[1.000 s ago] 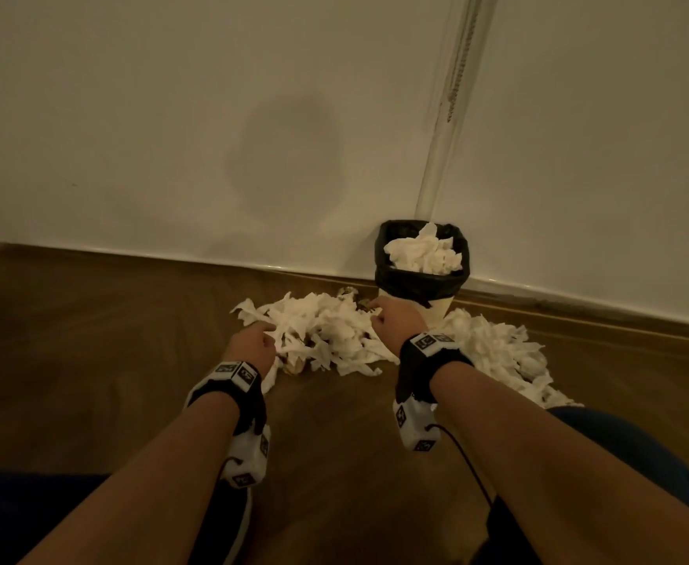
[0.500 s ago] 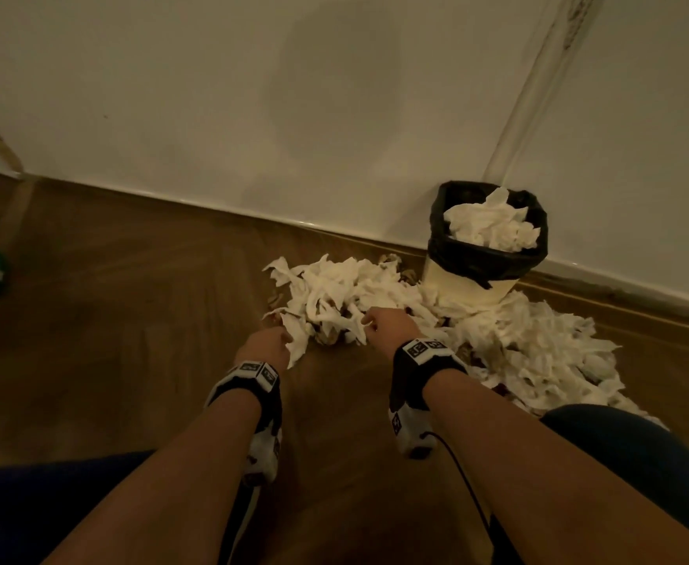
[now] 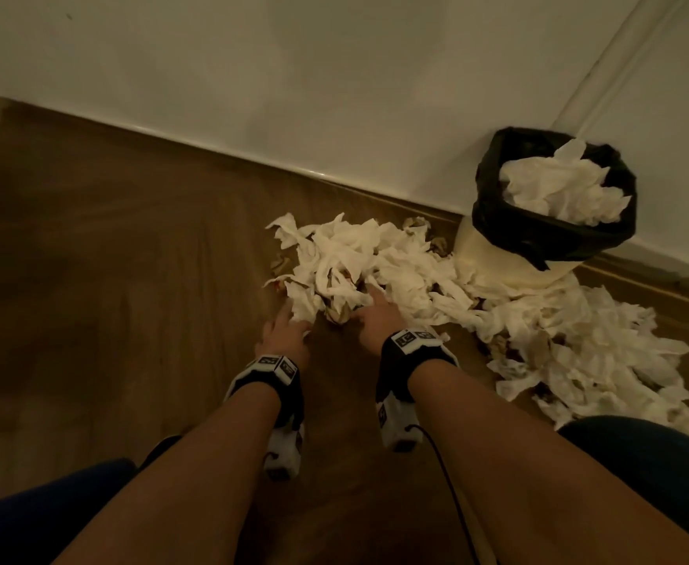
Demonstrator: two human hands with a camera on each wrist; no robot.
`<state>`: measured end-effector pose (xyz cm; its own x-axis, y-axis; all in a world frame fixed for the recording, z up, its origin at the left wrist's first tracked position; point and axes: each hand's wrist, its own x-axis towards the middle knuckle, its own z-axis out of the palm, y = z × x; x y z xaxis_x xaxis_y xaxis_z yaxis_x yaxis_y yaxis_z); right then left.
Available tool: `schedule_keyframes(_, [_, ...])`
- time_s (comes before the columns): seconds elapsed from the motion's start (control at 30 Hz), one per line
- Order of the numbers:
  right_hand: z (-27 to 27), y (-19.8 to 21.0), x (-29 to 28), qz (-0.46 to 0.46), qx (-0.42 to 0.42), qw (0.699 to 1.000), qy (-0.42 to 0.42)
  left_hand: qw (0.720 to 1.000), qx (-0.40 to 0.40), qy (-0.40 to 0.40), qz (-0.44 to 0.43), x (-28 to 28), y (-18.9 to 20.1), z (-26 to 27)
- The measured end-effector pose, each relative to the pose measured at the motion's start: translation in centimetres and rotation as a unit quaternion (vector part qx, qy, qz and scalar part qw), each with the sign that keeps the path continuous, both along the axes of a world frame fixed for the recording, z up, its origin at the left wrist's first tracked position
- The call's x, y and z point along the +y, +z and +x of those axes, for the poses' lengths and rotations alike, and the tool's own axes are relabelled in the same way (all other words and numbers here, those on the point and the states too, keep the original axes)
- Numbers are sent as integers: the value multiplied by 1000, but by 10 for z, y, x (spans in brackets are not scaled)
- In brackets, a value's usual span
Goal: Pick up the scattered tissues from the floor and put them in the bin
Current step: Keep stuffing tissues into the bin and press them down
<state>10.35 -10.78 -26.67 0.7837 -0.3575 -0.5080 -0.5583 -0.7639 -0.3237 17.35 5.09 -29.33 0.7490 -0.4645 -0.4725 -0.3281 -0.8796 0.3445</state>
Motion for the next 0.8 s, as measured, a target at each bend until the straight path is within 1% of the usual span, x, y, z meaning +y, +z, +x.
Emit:
schedule_keyframes(0.1, [14, -9, 1, -16, 12, 1000, 13, 997, 26, -58, 47, 3, -10, 4])
schedule_keyframes(0.13, [19, -12, 2, -17, 22, 1000, 14, 996, 19, -74, 54, 5, -13, 4])
schedule_keyframes(0.2, [26, -15, 4, -15, 23, 1000, -6, 996, -12, -83, 30, 8, -18, 6])
schedule_keyframes(0.23, [28, -14, 6, -20, 8, 1000, -22, 997, -22, -76, 10, 9, -18, 8])
schedule_keyframes(0.3, [31, -12, 7, -33, -48, 997, -48, 999, -21, -47, -13, 11, -13, 13])
schedule_keyframes(0.37, [31, -8, 8, -16, -117, 990, -81, 1000, -5, -5, -23, 11, -6, 14])
schedule_keyframes(0.4, [30, -7, 9, 6, -149, 982, -118, 999, -1, 22, -36, 11, -3, 13])
schedule_keyframes(0.43, [29, -7, 8, 40, -180, 967, -176, 997, -1, 54, -56, 11, -1, 11])
schedule_keyframes(0.5, [29, -8, 5, 141, -220, 916, -303, 985, 1, 123, -119, 8, 1, 5])
schedule_keyframes(0.53, [28, -8, 3, 193, -221, 892, -343, 978, 5, 150, -147, 6, 2, 2])
schedule_keyframes(0.57, [28, -8, 0, 231, -206, 881, -358, 974, 10, 165, -157, 3, 2, 1])
schedule_keyframes(0.63, [25, -8, -4, 291, -170, 866, -369, 978, 23, 164, -127, -2, 3, -1])
schedule_keyframes(0.67, [24, -6, -3, 327, -161, 847, -386, 981, 23, 161, -109, -4, 4, 0])
schedule_keyframes(0.7, [22, -5, -3, 369, -162, 819, -409, 980, 21, 166, -107, -6, 6, 0])
schedule_keyframes(0.73, [20, -2, -3, 412, -166, 781, -439, 979, 17, 174, -109, -7, 8, 1])
schedule_keyframes(0.77, [19, 0, -4, 457, -179, 727, -480, 978, 12, 178, -110, -8, 11, 1])
schedule_keyframes(0.8, [17, 4, -4, 499, -195, 664, -521, 978, 15, 180, -106, -8, 13, 2])
